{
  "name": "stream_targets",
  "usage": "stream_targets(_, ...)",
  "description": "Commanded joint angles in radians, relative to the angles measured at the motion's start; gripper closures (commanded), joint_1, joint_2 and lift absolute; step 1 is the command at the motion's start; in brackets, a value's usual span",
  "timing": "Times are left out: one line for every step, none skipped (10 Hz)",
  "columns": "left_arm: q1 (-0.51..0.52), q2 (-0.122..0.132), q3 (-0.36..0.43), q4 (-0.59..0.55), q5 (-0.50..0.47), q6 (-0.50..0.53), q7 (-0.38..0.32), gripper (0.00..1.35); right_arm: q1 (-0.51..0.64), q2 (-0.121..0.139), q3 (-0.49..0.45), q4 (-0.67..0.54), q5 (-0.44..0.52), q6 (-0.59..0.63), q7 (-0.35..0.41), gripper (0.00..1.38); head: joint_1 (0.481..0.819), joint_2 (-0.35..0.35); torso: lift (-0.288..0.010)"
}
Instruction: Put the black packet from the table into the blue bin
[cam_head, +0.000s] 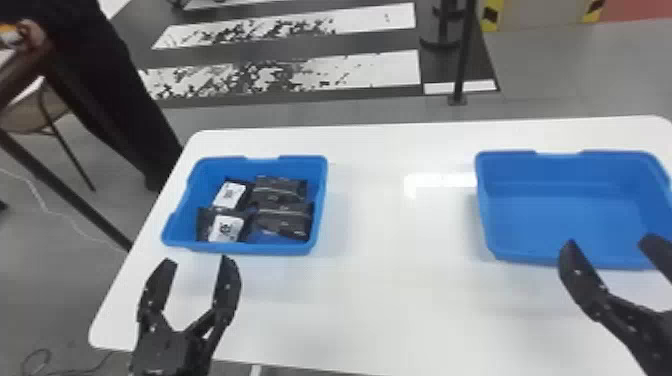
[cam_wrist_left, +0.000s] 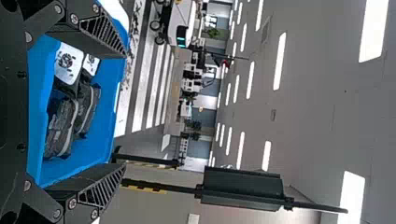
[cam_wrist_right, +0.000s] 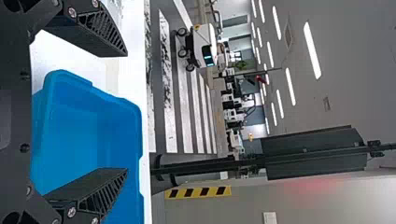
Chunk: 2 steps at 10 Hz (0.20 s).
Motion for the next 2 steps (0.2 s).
stream_targets(0.0, -0.004, 0.0, 0.0, 0.0, 0.0, 0.0, 0.21, 0.0, 0.0, -0.001, 0.0, 0.0, 0.0, 0.0, 0.14, 0.695, 0.18, -0.11)
stream_targets(0.0, -0.004, 0.0, 0.0, -0.002, 0.0, 0.0, 0.21, 0.0, 0.0, -0.001, 0.0, 0.0, 0.0, 0.0, 0.14, 0.695, 0.179, -0.11)
